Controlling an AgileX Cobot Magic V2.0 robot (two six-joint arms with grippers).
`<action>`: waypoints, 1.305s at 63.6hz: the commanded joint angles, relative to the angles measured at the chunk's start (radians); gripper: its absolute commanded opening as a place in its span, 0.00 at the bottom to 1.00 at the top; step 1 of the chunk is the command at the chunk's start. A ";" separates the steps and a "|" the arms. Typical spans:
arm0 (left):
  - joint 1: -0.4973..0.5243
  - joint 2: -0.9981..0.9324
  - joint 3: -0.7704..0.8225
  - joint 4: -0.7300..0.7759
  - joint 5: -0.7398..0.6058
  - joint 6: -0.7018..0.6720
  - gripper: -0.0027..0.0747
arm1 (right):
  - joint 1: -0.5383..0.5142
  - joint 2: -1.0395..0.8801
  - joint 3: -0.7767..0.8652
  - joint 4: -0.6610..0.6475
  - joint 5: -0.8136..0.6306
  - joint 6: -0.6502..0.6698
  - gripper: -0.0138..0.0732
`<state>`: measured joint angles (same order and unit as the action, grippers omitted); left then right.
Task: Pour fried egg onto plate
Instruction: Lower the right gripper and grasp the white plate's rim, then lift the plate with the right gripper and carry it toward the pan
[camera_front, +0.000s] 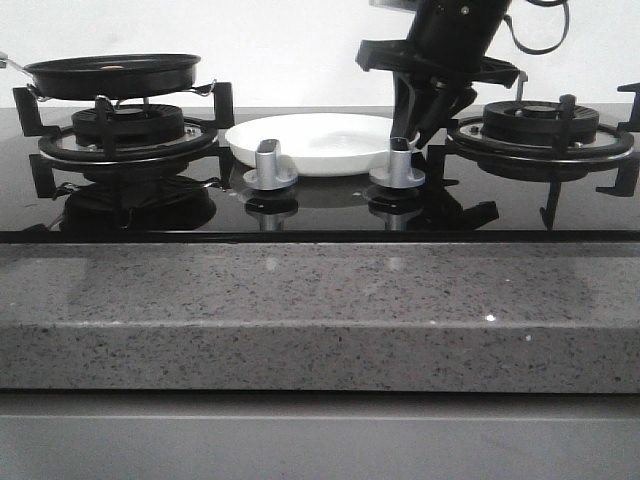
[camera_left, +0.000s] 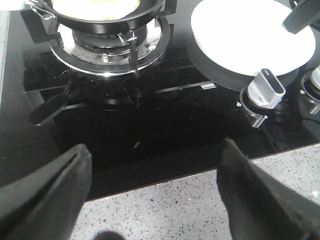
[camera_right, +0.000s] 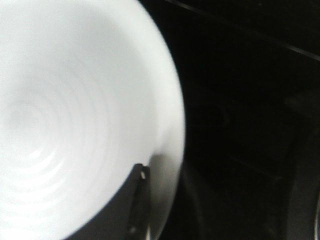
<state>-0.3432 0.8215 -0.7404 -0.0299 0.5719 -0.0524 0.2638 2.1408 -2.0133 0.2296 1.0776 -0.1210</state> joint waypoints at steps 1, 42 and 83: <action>-0.007 -0.001 -0.035 0.000 -0.071 0.000 0.69 | -0.006 -0.053 -0.031 -0.002 -0.034 -0.013 0.18; -0.007 -0.001 -0.035 0.000 -0.071 0.000 0.69 | -0.006 -0.243 -0.003 0.085 -0.165 -0.011 0.08; -0.007 -0.001 -0.035 0.001 -0.079 0.000 0.69 | 0.038 -0.635 0.670 0.345 -0.393 -0.244 0.08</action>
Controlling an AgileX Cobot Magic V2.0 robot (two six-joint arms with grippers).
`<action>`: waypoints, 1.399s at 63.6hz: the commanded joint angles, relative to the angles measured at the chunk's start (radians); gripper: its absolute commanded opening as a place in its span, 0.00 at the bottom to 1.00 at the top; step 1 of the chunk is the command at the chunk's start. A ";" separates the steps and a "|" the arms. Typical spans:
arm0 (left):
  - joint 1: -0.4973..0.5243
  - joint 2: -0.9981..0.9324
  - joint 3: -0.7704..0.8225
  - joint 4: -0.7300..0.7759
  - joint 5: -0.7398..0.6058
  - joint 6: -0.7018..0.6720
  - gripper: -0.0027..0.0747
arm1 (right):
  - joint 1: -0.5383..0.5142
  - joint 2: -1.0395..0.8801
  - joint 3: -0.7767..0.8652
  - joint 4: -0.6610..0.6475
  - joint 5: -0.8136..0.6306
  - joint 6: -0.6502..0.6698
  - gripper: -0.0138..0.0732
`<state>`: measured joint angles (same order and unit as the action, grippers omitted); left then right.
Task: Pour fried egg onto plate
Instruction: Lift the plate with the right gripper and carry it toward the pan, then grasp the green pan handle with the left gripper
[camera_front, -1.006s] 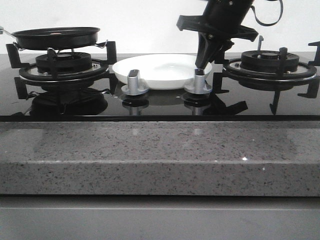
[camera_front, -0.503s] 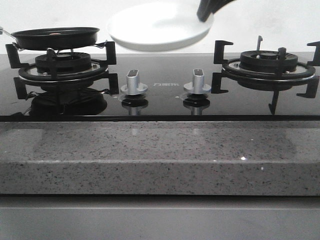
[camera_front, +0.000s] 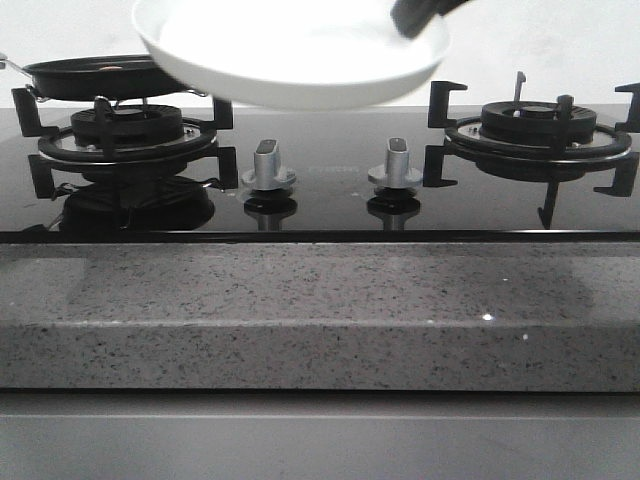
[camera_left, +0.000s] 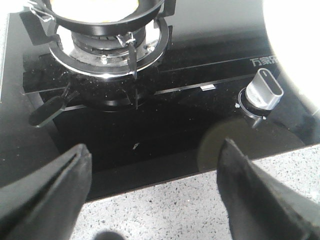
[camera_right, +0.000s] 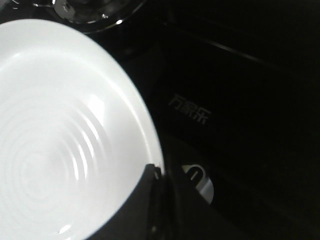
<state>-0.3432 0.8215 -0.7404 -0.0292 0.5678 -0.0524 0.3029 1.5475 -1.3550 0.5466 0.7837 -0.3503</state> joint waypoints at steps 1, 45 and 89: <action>-0.007 -0.001 -0.035 0.001 -0.075 0.000 0.69 | -0.001 -0.041 0.017 0.024 -0.106 -0.015 0.08; -0.007 0.000 -0.076 -0.008 -0.062 0.000 0.82 | -0.002 0.025 0.041 -0.065 -0.132 -0.015 0.08; 0.577 0.420 -0.559 -0.611 0.329 0.452 0.82 | -0.002 0.025 0.041 -0.065 -0.132 -0.015 0.08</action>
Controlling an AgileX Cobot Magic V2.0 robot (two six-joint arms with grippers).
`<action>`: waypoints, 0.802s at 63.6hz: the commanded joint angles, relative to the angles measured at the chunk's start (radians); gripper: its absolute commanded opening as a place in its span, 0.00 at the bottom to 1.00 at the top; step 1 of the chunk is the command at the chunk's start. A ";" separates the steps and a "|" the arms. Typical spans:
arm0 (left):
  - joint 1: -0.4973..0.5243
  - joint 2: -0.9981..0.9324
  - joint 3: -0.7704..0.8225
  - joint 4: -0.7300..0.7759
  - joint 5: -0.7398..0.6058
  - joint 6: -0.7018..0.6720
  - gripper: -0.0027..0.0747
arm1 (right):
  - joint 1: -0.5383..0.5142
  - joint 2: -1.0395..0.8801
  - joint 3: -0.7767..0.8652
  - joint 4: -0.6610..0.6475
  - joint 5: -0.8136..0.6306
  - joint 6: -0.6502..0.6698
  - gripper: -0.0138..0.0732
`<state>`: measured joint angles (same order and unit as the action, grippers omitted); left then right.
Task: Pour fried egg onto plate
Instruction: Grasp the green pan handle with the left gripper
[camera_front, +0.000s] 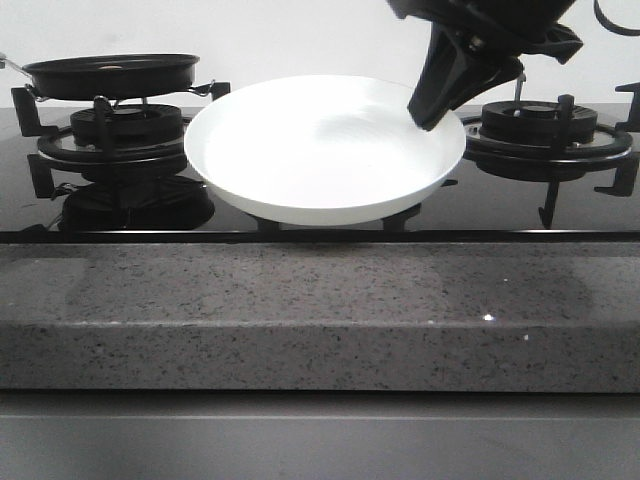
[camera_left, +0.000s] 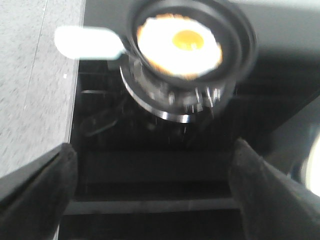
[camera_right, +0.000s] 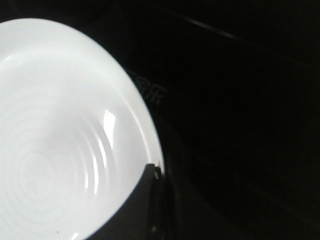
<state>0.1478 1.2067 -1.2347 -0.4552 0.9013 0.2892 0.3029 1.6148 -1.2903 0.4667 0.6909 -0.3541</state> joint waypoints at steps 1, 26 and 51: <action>0.103 0.045 -0.069 -0.214 0.002 0.126 0.82 | -0.002 -0.042 -0.024 0.015 -0.040 -0.011 0.08; 0.339 0.310 -0.084 -0.726 0.121 0.363 0.82 | -0.002 -0.042 -0.024 0.015 -0.040 -0.011 0.08; 0.312 0.541 -0.114 -1.022 0.171 0.417 0.82 | -0.002 -0.042 -0.024 0.016 -0.040 -0.011 0.08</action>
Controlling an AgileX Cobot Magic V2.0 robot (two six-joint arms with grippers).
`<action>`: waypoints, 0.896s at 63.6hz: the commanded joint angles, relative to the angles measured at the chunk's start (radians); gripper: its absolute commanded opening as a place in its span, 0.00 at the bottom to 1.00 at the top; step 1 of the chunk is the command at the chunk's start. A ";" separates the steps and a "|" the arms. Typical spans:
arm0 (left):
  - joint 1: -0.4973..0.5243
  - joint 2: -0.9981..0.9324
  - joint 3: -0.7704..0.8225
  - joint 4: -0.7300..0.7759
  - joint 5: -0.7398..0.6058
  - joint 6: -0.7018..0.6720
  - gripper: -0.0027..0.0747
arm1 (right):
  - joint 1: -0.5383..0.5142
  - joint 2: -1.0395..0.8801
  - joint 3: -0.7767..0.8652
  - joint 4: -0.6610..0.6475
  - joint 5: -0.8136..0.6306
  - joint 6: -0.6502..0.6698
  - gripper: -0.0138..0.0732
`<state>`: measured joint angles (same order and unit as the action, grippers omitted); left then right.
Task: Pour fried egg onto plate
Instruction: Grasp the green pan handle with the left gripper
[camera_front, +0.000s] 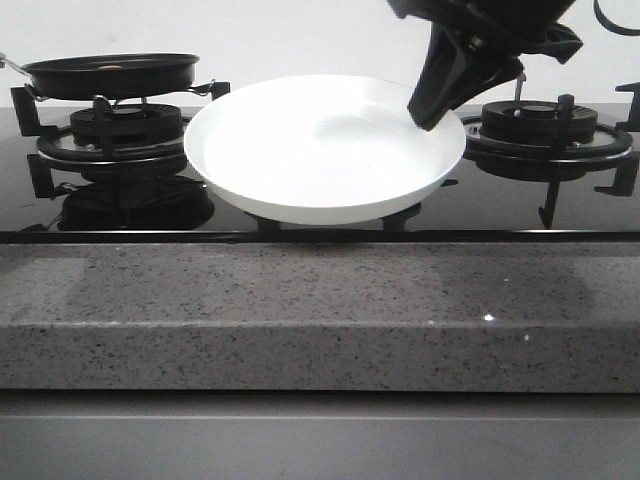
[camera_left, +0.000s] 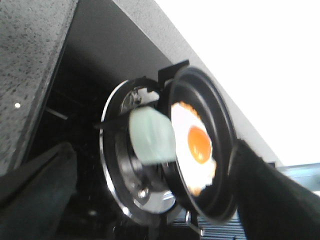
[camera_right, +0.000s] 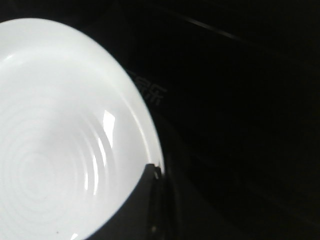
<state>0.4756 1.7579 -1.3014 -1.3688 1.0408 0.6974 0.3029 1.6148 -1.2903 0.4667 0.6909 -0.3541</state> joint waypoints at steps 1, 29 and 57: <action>-0.020 -0.003 -0.051 -0.111 0.033 0.009 0.82 | -0.002 -0.042 -0.024 0.016 -0.040 -0.011 0.08; -0.109 0.081 -0.157 -0.123 0.033 0.007 0.81 | -0.002 -0.042 -0.024 0.016 -0.040 -0.011 0.08; -0.105 0.081 -0.157 -0.123 0.046 0.005 0.34 | -0.002 -0.042 -0.024 0.016 -0.040 -0.011 0.08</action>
<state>0.3721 1.8902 -1.4261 -1.4192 1.0456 0.7029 0.3029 1.6148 -1.2903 0.4667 0.6909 -0.3541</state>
